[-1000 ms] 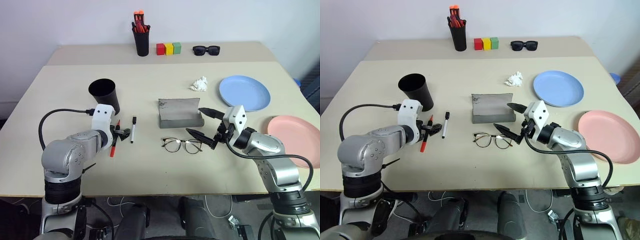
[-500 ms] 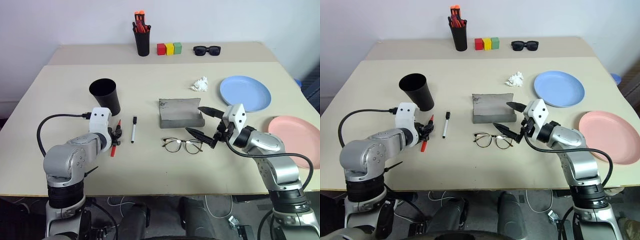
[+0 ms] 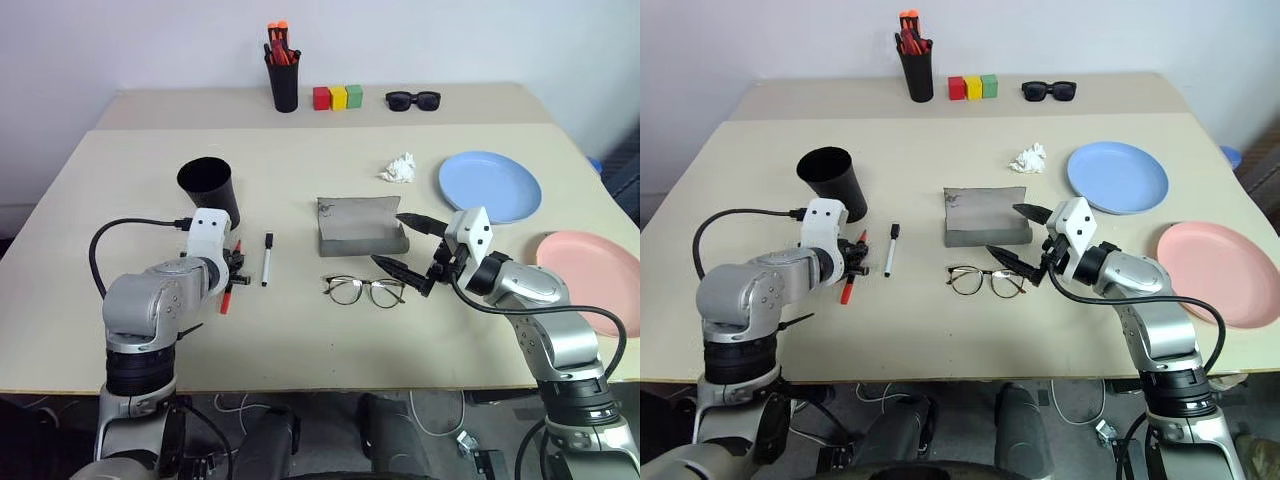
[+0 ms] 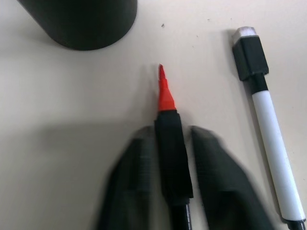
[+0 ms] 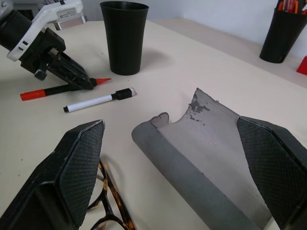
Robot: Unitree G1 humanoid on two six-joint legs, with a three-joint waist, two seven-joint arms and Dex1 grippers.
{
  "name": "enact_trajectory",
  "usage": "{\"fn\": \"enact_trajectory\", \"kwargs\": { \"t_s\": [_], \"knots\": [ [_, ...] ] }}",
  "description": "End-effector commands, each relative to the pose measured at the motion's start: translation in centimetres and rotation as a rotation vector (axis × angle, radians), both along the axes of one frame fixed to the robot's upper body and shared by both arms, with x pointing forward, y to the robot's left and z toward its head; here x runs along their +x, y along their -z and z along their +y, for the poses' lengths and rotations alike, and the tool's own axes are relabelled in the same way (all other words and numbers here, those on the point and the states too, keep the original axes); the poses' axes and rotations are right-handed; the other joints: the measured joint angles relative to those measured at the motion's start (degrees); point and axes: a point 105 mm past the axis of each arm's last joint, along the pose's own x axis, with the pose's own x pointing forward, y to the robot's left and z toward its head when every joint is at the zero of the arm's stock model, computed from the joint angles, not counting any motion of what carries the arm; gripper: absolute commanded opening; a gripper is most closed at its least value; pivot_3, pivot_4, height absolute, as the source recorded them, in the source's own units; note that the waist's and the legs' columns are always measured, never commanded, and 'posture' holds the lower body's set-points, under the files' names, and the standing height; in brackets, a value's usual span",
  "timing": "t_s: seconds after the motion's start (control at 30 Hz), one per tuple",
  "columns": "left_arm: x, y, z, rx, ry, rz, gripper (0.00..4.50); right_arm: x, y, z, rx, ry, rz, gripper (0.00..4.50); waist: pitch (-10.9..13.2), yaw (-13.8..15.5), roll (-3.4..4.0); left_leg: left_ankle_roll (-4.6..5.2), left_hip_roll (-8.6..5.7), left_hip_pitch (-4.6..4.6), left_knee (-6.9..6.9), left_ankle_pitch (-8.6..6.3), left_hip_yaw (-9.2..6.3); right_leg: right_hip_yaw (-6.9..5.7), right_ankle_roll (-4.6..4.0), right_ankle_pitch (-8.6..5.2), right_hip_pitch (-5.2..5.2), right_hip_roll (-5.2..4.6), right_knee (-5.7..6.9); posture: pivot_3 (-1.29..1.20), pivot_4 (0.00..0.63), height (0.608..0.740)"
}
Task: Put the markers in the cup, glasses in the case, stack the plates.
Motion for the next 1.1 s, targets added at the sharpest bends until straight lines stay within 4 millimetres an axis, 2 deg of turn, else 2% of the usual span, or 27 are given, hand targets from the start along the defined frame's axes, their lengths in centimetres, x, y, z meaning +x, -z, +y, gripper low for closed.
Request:
{"fn": "enact_trajectory", "kwargs": {
  "t_s": [0.03, 0.1, 0.23, 0.4, 0.47, 0.5, 0.57, 0.7, 0.77, 0.9, 1.0, 1.1],
  "knots": [
    [-0.6, 0.2, -0.4, 0.013, 0.048, 0.029, 0.02, 0.0, -1.2, -0.5, -0.004, 0.018, -0.060, 4.50, 0.0, 0.0, 0.00, 0.00, 0.00, 0.00, 0.00, 0.00, 0.00, 0.00, 0.00, 0.00, 0.00, 0.00, 0.01, 0.00, 0.150, 0.740],
    [-0.6, 0.1, -0.3, 0.014, 0.052, 0.033, 0.02, 0.1, -1.0, -0.5, -0.009, 0.019, -0.062, 4.50, 0.0, 0.0, 0.00, 0.00, 0.00, 0.00, 0.00, 0.00, 0.00, 0.00, 0.00, 0.00, 0.00, 0.00, 0.00, 0.00, 0.150, 0.740],
    [-0.8, -2.1, -2.5, -0.072, 0.220, -0.048, 0.02, 0.2, -1.1, -0.3, 0.002, 0.018, -0.070, 4.50, 0.0, 0.0, 0.00, 0.00, 0.00, -0.01, 0.00, 0.00, 0.01, 0.00, 0.00, 0.00, 0.00, 0.00, 0.00, 0.00, 0.150, 0.740],
    [-0.7, -7.4, -6.3, -0.155, 0.493, -0.367, 0.02, 0.6, -1.3, -0.1, 0.005, 0.013, -0.086, 4.50, 0.0, 0.1, -0.01, -0.01, 0.00, -0.03, 0.02, 0.00, 0.01, 0.01, -0.01, 0.00, 0.00, 0.00, -0.01, 0.00, 0.150, 0.740],
    [-0.2, -10.1, -6.6, -0.170, 0.532, -0.555, 0.02, 0.7, -1.4, -0.1, 0.001, 0.012, -0.097, 4.50, 0.0, 0.1, -0.01, -0.02, 0.00, -0.01, 0.02, 0.01, 0.03, 0.03, -0.02, 0.01, 0.00, 0.00, -0.01, 0.00, 0.150, 0.740],
    [0.1, -10.9, -6.5, -0.162, 0.538, -0.609, 0.02, 0.8, -1.4, -0.1, -0.001, 0.012, -0.101, 4.50, 0.0, 0.1, -0.01, -0.02, 0.01, -0.02, 0.02, 0.01, 0.03, 0.03, -0.02, 0.01, 0.00, 0.00, -0.01, 0.00, 0.150, 0.740],
    [0.8, -12.6, -5.9, -0.175, 0.507, -0.718, 0.02, 0.9, -1.6, -0.1, 0.005, 0.012, -0.105, 4.50, 0.0, 0.1, -0.01, -0.02, 0.01, -0.02, 0.01, 0.01, 0.04, 0.04, -0.02, 0.01, 0.00, 0.00, -0.03, 0.00, 0.150, 0.740],
    [2.0, -17.5, -3.6, -0.206, 0.408, -1.004, 0.02, 1.0, -1.9, -0.1, 0.018, 0.012, -0.115, 4.50, 0.0, 0.1, -0.02, -0.02, 0.01, -0.02, 0.01, 0.01, 0.09, 0.06, -0.02, 0.01, 0.00, 0.00, -0.04, 0.00, 0.150, 0.740],
    [2.3, -18.7, -2.6, -0.160, 0.395, -1.088, 0.02, 1.0, -2.4, -0.1, 0.045, 0.011, -0.118, 4.50, 0.0, 0.0, -0.02, -0.01, 0.01, -0.01, 0.01, 0.01, 0.09, 0.06, -0.02, 0.01, 0.00, 0.00, -0.06, 0.00, 0.150, 0.740],
    [3.2, -19.9, 1.6, -0.049, 0.308, -1.203, 0.02, -0.3, -4.3, 0.4, 0.155, -0.080, -0.099, 4.50, 0.0, 0.0, -0.01, -0.01, 0.01, 0.00, 0.00, 0.00, 0.14, 0.12, -0.01, 0.02, -0.01, 0.00, -0.08, 0.00, 0.150, 0.740],
    [3.5, -20.4, 3.7, -0.088, 0.284, -1.260, 0.02, -1.2, -4.9, 0.4, 0.203, -0.138, -0.074, 4.50, 0.0, 0.1, -0.02, 0.01, 0.01, -0.01, 0.01, 0.00, 0.14, 0.12, 0.00, 0.02, -0.03, 0.02, -0.09, 0.00, 0.150, 0.740],
    [3.9, -20.9, 4.9, -0.119, 0.262, -1.306, 0.02, -1.7, -5.4, 0.8, 0.248, -0.175, -0.051, 4.50, 0.0, 0.4, -0.04, 0.02, 0.01, -0.06, 0.06, 0.00, 0.12, 0.11, 0.08, 0.07, -0.02, 0.01, -0.10, 0.00, 0.150, 0.740]
  ]
}}
